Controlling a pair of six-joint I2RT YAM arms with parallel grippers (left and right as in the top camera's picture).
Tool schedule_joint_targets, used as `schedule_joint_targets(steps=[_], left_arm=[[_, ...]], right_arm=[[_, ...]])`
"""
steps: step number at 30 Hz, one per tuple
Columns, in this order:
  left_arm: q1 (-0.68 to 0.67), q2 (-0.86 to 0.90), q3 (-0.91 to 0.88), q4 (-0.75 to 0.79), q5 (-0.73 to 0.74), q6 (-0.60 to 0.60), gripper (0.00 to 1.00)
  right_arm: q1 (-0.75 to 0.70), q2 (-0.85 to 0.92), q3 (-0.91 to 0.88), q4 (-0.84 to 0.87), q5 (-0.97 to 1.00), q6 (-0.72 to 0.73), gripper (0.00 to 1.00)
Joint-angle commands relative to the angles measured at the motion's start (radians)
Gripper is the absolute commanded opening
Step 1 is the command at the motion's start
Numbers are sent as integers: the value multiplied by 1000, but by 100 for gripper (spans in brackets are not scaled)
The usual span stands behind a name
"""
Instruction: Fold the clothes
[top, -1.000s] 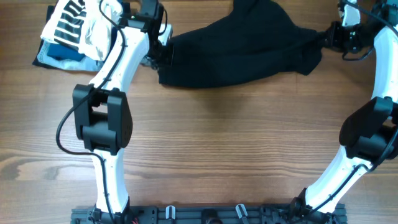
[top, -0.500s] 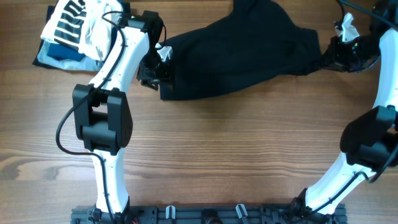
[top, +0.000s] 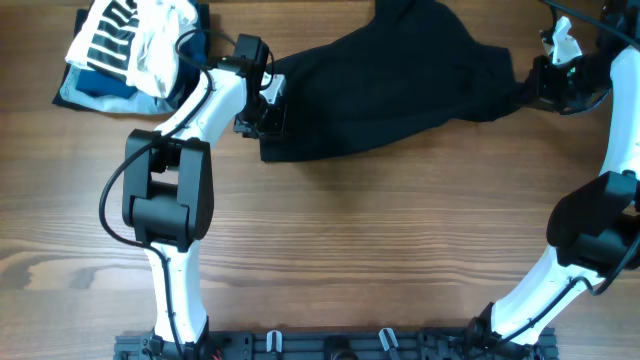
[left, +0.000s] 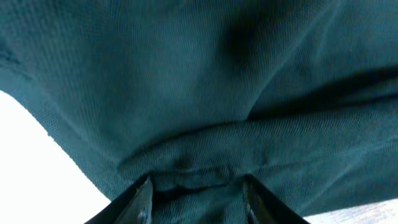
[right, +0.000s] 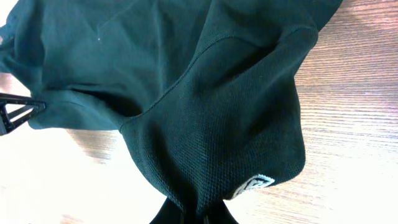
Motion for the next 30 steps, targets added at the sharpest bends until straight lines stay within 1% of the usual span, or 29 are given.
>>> schedule_joint_targets(steps=[1,3,6,8,13,20,25,30], left_arm=[[-5,5,-32,29,2,-21,47],[-5,5,-32,39,-2,-21,46],[-5,5,-32,53,-57,-70,36],[-6,5,-32,58,-59,-73,29],[-6,5,-32,66,-62,-72,4],[4,-34,16,51,-102,-72,4],[4,-172,38,-2,-108,-73,4],[4,-307,38,-84,-111,-73,4]], right_arm=[[3,-23,-4,3,10,-18,5],[3,-23,-3,4,10,-18,5],[3,-23,-3,8,10,-17,5],[3,-23,-4,8,10,-18,5],[3,-23,-3,10,10,-18,5],[3,-23,-3,12,10,-18,5],[2,-39,-1,-5,12,-13,4],[-13,-145,-1,-17,44,21,4]])
